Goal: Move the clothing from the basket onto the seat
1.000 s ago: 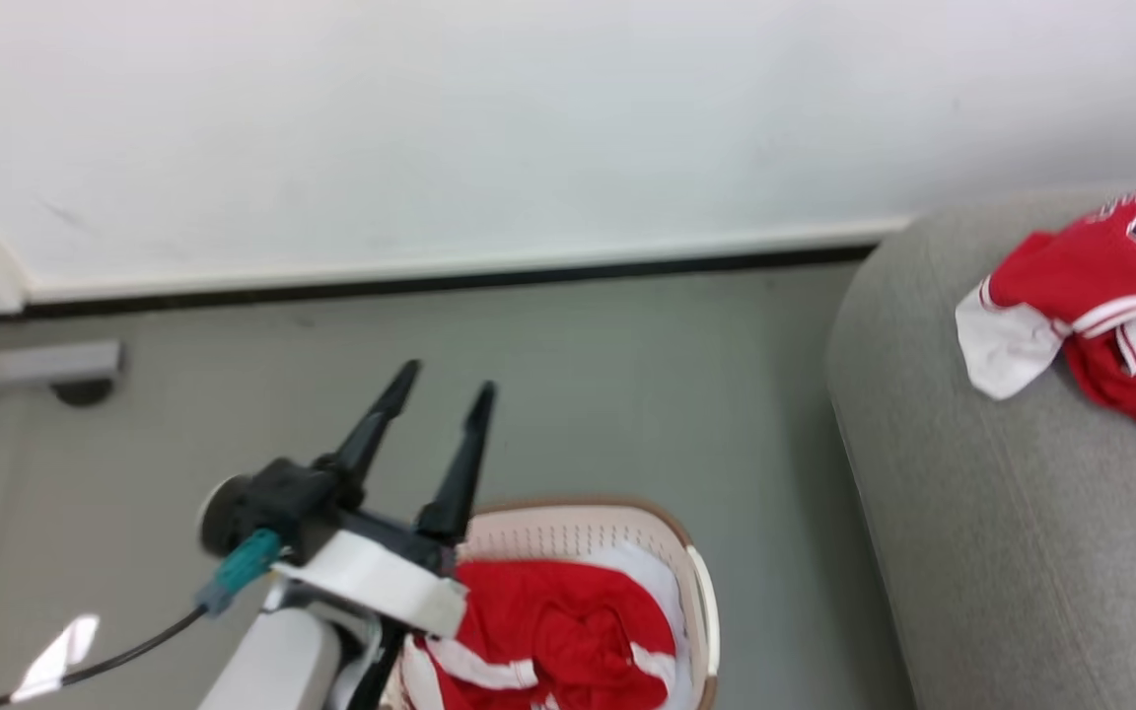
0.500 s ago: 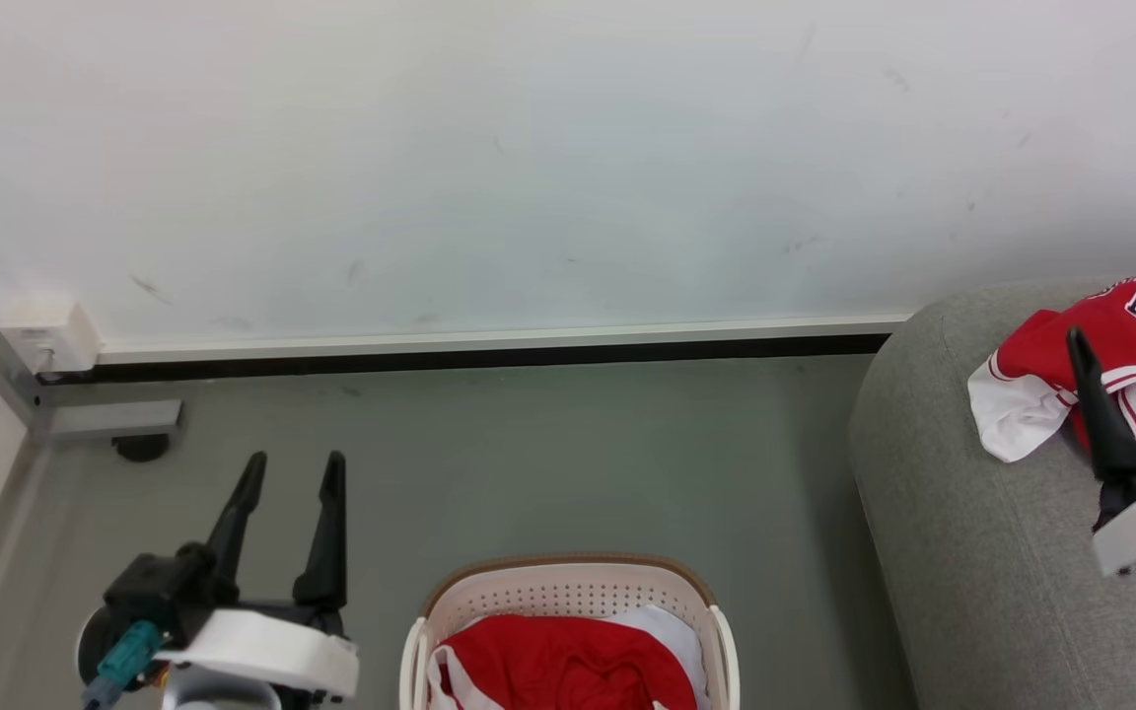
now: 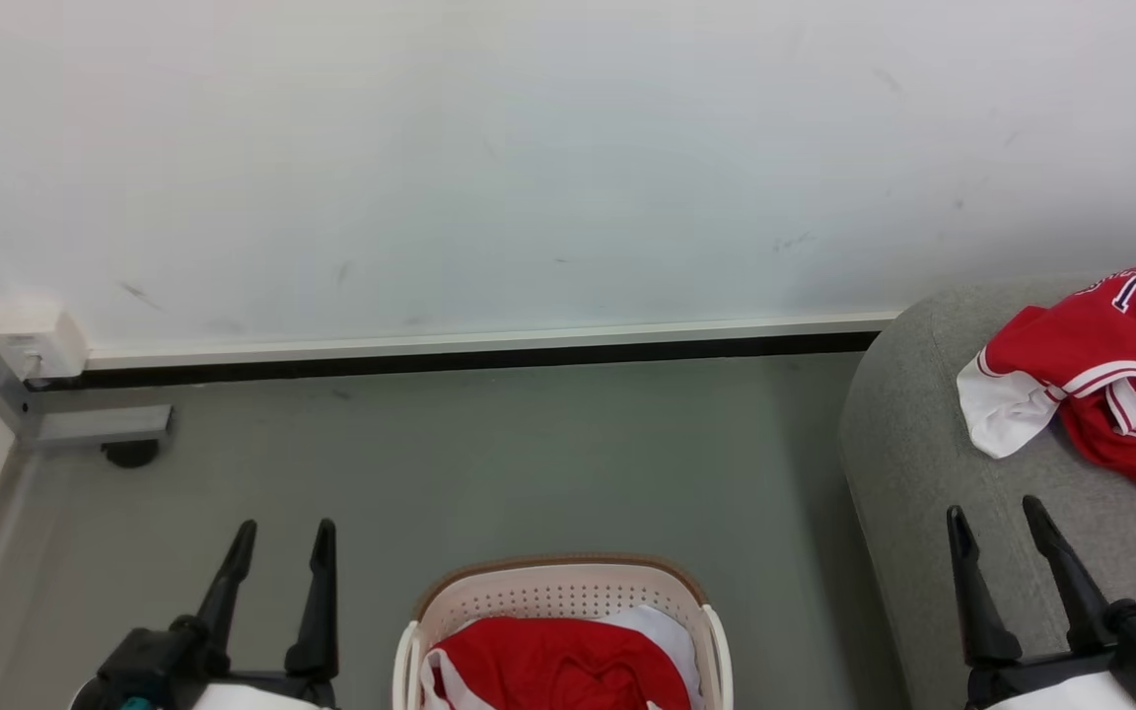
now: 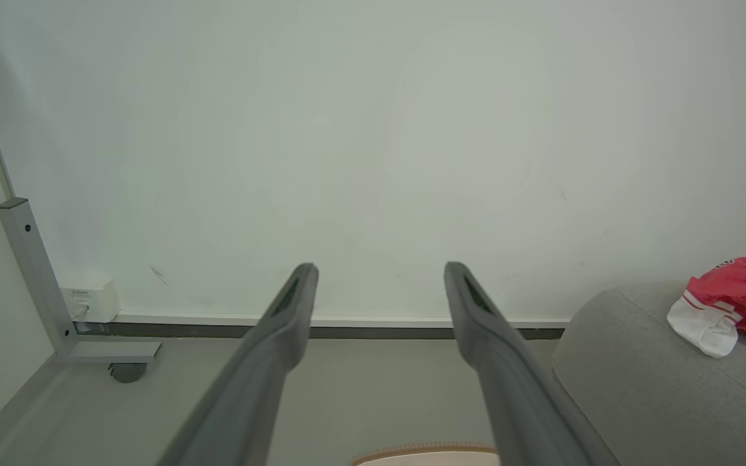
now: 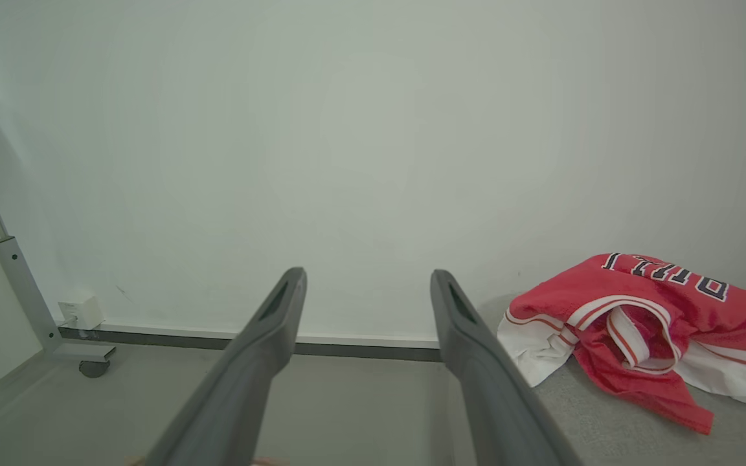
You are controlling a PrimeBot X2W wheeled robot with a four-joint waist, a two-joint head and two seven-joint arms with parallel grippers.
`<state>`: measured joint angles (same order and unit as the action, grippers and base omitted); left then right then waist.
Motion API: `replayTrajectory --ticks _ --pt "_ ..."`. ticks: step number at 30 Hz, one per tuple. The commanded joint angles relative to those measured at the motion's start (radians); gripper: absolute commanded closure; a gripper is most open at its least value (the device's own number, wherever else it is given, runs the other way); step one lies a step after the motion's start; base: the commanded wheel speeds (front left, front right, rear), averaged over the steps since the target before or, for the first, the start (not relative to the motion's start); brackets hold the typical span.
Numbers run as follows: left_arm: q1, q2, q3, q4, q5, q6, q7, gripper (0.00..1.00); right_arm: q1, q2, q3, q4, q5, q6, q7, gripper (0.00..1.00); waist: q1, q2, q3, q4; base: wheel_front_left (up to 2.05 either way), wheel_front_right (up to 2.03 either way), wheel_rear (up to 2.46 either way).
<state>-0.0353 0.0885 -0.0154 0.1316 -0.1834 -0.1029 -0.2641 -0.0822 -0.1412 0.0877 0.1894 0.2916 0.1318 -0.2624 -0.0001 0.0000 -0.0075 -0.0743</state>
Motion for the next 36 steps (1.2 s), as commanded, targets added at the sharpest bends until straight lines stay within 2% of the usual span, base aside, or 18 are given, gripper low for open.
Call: replayTrajectory --ticks 1,11,36 --pt "0.013 -0.004 0.005 0.003 0.017 -0.002 -0.001 0.00 0.014 0.004 -0.003 -0.005 -0.012 -0.002 -0.003 0.00 0.0001 0.0000 -0.001 -0.001 0.00 0.00 0.00" --pt "0.012 -0.027 0.011 0.021 0.035 -0.020 -0.001 0.00 0.014 0.029 -0.005 0.002 -0.038 -0.002 -0.003 0.00 0.0001 0.0000 -0.004 -0.005 0.00 0.00 0.00" --pt "-0.004 -0.035 0.005 0.030 0.044 -0.028 -0.001 0.00 -0.001 0.017 0.024 0.023 -0.043 -0.002 -0.003 0.00 0.0001 0.0000 0.012 -0.013 0.00 0.00 0.00"
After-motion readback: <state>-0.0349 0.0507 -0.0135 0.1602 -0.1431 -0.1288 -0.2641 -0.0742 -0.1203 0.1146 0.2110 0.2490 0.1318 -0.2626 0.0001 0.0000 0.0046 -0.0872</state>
